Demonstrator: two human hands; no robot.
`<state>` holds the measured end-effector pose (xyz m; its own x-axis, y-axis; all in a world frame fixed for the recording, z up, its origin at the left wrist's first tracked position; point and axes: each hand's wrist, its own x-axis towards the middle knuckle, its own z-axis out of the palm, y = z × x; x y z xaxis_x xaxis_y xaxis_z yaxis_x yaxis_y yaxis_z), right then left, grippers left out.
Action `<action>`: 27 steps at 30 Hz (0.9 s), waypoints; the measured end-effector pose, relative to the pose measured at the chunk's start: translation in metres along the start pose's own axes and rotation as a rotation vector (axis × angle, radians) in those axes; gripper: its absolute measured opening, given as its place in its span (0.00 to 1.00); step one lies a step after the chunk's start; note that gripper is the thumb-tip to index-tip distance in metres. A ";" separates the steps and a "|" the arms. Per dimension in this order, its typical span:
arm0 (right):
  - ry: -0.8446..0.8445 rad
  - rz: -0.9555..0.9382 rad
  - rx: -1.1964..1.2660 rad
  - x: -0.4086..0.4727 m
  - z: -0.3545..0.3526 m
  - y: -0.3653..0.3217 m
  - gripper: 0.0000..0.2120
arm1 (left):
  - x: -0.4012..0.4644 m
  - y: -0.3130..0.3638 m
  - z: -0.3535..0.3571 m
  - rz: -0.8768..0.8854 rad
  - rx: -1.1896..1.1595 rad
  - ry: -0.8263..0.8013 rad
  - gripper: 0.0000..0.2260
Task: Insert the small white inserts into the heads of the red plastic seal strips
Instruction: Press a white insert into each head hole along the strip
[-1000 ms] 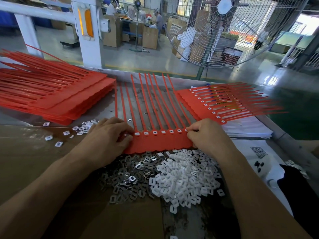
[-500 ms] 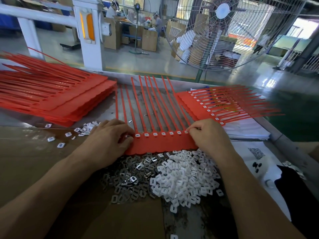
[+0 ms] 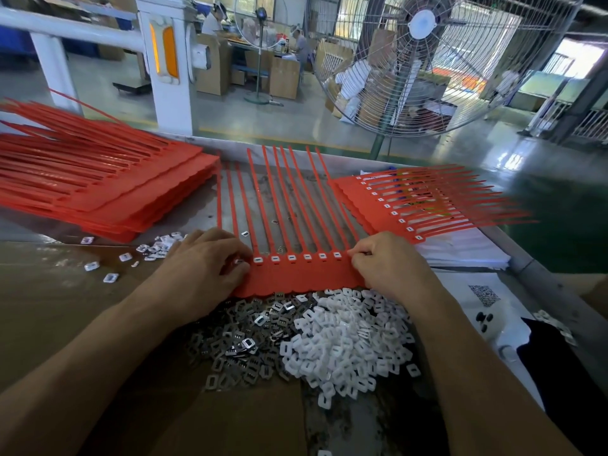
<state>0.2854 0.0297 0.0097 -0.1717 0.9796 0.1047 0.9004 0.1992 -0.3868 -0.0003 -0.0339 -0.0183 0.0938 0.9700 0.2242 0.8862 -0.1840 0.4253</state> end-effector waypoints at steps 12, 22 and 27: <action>-0.410 -0.279 0.356 -0.010 -0.013 -0.007 0.07 | -0.001 0.004 -0.001 -0.013 0.000 0.002 0.12; -0.564 -0.271 0.333 -0.013 -0.010 -0.012 0.03 | -0.001 0.003 0.000 -0.002 0.002 0.001 0.12; -0.520 -0.299 0.341 -0.014 -0.010 -0.010 0.03 | -0.001 0.001 0.001 0.003 -0.001 0.009 0.12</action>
<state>0.2825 0.0139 0.0217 -0.6390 0.7505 -0.1684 0.6231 0.3767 -0.6855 0.0010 -0.0353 -0.0185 0.0926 0.9681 0.2330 0.8854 -0.1871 0.4255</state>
